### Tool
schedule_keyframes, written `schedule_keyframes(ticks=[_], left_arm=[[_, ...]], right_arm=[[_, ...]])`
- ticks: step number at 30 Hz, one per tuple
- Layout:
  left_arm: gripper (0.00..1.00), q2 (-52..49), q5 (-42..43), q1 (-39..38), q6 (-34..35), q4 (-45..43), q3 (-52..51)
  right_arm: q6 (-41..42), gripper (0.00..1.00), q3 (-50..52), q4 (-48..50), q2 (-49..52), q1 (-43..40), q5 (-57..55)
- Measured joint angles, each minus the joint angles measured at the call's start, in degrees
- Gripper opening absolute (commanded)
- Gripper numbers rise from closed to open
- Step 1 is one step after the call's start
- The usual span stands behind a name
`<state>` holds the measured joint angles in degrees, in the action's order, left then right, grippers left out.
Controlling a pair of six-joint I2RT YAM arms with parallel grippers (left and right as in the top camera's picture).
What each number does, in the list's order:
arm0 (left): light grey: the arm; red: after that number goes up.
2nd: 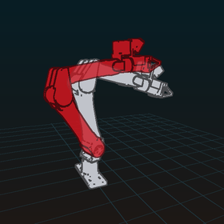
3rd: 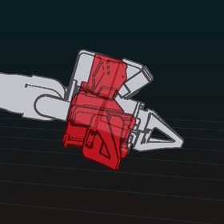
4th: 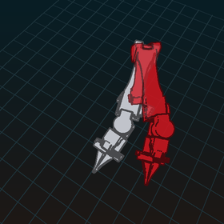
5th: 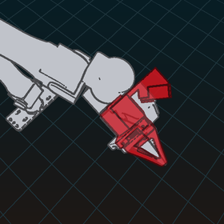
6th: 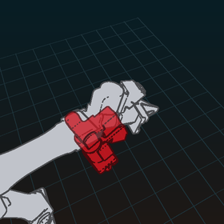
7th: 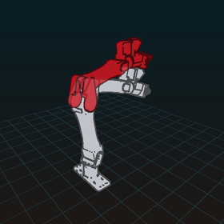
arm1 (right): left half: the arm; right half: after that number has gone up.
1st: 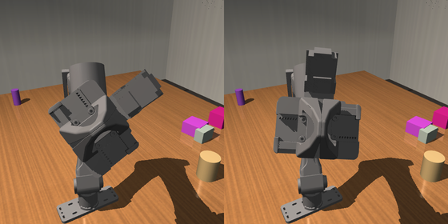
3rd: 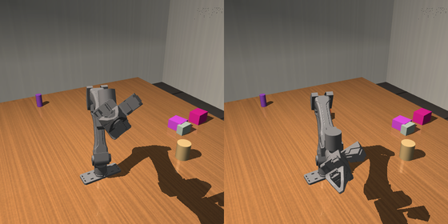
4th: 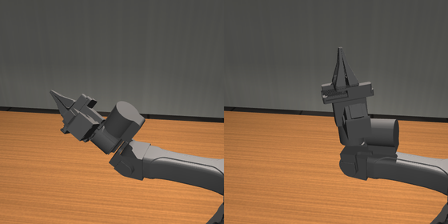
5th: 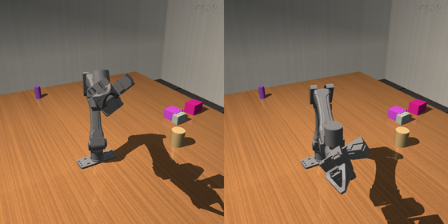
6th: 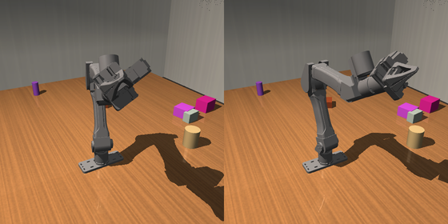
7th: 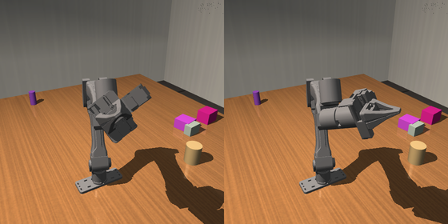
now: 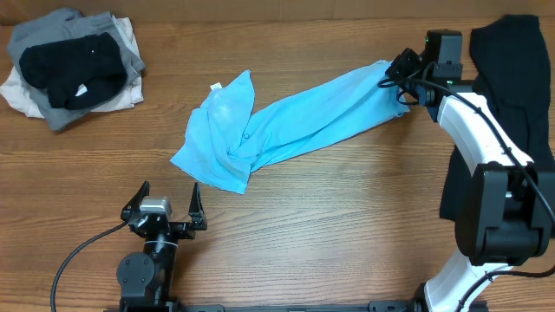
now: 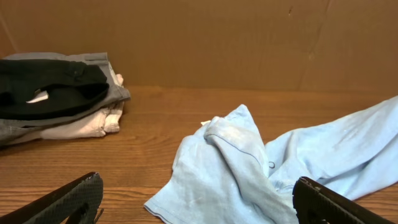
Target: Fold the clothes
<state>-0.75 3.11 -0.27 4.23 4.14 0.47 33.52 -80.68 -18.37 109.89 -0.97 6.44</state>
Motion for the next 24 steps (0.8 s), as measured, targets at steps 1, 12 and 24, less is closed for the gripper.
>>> schedule_keyframes(ticks=[1,12,24], left_arm=[[1.0,0.0,0.02,0.0,0.0,0.0,0.0],[1.0,0.0,0.0,0.0,0.0,0.0,0.0],[1.0,0.0,-2.38,0.0,-4.11,0.2,0.0]], right_arm=[[0.24,0.37,0.0,-0.92,0.0,-0.02,-0.83],[0.85,1.0,0.0,-9.51,0.0,-0.13,-5.25],[0.94,1.0,0.0,-22.08,-7.8,-0.13,-3.69]])
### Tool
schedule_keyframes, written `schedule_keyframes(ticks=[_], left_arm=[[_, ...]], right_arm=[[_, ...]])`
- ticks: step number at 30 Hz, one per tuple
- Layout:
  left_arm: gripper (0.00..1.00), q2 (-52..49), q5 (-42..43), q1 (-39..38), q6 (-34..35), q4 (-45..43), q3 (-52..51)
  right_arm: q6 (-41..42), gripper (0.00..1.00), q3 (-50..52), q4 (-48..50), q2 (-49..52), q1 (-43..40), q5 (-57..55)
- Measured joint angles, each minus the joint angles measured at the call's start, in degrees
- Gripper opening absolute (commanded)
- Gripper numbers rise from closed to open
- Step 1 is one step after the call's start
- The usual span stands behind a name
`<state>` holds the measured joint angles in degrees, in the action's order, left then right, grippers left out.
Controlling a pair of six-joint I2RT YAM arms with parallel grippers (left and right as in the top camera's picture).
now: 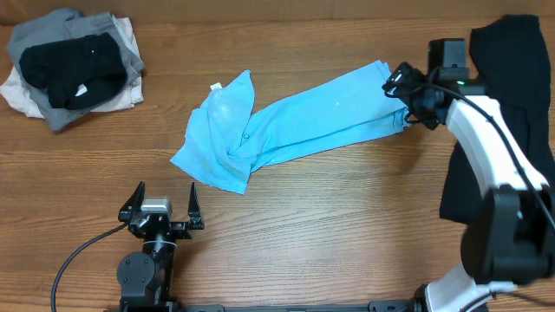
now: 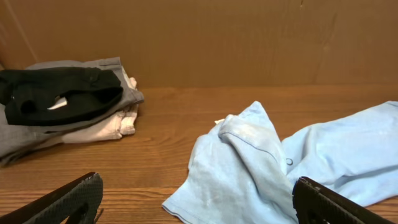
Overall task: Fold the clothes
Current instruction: 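Reach the left gripper to the T-shirt's left end and grasp it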
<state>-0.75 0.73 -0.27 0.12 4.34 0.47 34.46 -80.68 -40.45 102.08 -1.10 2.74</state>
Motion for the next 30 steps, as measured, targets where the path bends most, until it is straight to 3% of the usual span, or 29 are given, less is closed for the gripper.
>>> schedule_keyframes(ticks=[8,14,19,25,30], left_arm=[[1.0,0.0,0.81,0.0,-0.28,-1.33,0.0],[1.0,0.0,11.82,-0.02,1.7,-10.29,0.04],[1.0,-2.14,16.06,0.0,4.26,-3.74,3.52],[1.0,-20.26,17.73,-0.02,4.35,8.11,19.21],[1.0,-45.38,19.74,-0.02,0.83,21.88,40.52]], right_arm=[[0.0,1.0,-0.39,-10.34,-13.09,0.0,0.04],[-0.02,1.0,-0.57,-15.85,-14.1,0.02,1.4],[0.0,1.0,-0.57,-16.31,-14.05,0.0,1.95],[0.0,1.0,-0.55,-16.7,-14.05,0.02,2.36],[0.0,1.0,-0.52,-17.22,-14.05,0.0,2.4]])
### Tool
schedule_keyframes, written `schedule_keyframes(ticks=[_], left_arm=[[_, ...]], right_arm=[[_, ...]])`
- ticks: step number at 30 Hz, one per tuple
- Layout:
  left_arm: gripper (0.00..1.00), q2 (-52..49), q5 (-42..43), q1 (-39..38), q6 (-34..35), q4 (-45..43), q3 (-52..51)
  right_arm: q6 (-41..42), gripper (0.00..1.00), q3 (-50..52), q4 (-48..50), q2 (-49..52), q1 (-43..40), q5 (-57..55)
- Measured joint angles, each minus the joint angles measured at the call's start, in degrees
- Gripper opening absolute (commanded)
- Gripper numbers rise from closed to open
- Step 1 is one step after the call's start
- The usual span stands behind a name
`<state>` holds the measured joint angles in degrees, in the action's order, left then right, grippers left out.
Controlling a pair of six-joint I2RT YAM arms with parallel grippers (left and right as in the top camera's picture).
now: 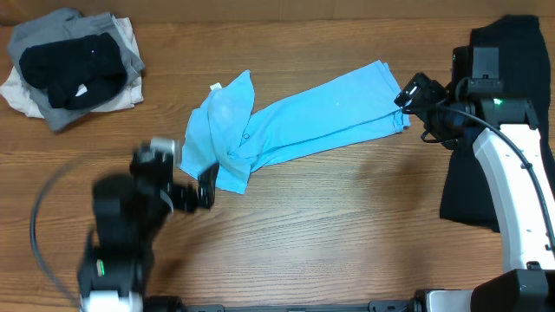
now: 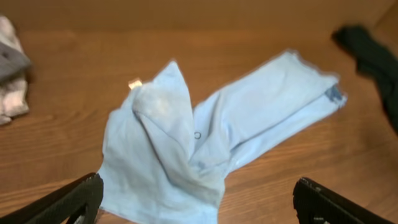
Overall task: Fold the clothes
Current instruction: 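Reach the left gripper to the T-shirt's left end and grasp it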
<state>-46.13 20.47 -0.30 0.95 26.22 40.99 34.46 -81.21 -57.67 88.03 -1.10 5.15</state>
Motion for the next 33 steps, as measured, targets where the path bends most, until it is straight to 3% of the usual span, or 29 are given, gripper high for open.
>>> schedule_keyframes(ticks=[5,13,22,33], left_arm=[[1.0,-20.9,-1.25,0.02,-3.32,6.25,12.76],[1.0,-40.76,-3.76,4.39,-3.65,7.63,14.86],[1.0,-47.65,-4.66,8.48,-7.61,2.78,15.06],[1.0,-56.02,-13.44,7.39,-7.34,0.39,15.32]], right_arm=[[-0.04,1.0,0.0,-0.09,0.0,0.0,0.0],[-1.79,1.0,0.0,-0.31,0.0,0.02,0.0],[-3.63,1.0,0.0,0.26,0.0,0.02,0.02],[-3.87,1.0,0.0,0.68,0.0,0.02,0.46]])
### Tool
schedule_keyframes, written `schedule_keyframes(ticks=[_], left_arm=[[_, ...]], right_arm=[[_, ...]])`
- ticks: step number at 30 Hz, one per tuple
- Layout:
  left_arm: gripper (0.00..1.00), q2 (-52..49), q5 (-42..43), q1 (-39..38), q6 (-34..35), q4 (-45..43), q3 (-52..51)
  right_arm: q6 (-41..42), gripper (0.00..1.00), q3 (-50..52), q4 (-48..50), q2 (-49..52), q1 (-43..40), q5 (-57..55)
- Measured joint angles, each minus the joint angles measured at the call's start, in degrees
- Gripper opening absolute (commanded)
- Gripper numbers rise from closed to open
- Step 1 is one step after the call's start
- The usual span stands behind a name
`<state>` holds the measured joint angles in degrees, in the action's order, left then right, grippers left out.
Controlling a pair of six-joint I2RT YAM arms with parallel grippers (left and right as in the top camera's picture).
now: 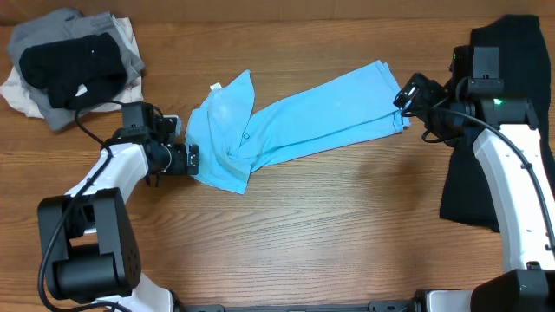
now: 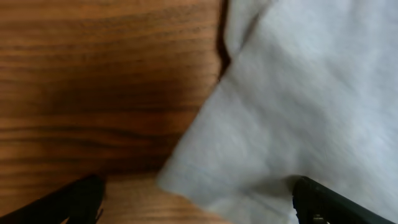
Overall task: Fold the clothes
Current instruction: 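Reach the left gripper to the T-shirt's left end and grasp it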
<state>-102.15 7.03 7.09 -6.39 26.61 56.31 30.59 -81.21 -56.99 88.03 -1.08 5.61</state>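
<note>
A light blue garment (image 1: 303,121) lies stretched slantwise across the table, bunched and folded over at its left end (image 1: 224,143). My left gripper (image 1: 192,159) is low at that left end, open. In the left wrist view, the pale cloth's lower left corner (image 2: 249,137) lies between the two fingertips of the left gripper (image 2: 199,208). My right gripper (image 1: 418,106) hovers just off the garment's right end, open and holding nothing.
A stack of folded grey, black and white clothes (image 1: 69,65) sits at the back left. A black garment (image 1: 512,78) lies along the right edge, partly under the right arm. Bare wooden table (image 1: 303,225) runs along the front.
My left arm has gone from front left of the garment, raised, to low at the cloth's left corner. The right arm and the garment have not moved.
At first my right gripper was at the garment's right end and the left arm sat parked at the front. Then that end lay further right, the cloth straighter. Later the right gripper stood clear of it and the left arm was up; now it is at the left corner.
</note>
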Motion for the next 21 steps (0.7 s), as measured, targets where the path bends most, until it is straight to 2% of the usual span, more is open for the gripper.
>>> schedule_keyframes(ticks=[7,9,13,17,21], left_arm=[[0.99,-0.85,0.31,0.0,-0.74,-2.75,0.17],[0.9,-0.96,1.33,0.0,-1.14,-3.23,0.24],[0.81,-1.16,2.99,-0.09,-1.57,-3.93,0.24],[0.53,-1.18,3.85,-0.42,-1.9,-3.85,0.24],[0.2,-1.25,4.11,-1.09,-2.4,-3.65,0.24]], right_arm=[[-0.2,1.0,0.0,-0.02,0.0,0.0,2.32],[-0.17,1.0,0.0,0.0,0.0,0.0,2.86],[-0.2,1.0,0.0,0.0,0.0,-0.02,3.19],[-0.22,1.0,0.0,-0.02,0.0,-0.02,3.19],[-0.22,1.0,0.0,-0.02,0.0,0.0,3.19]])
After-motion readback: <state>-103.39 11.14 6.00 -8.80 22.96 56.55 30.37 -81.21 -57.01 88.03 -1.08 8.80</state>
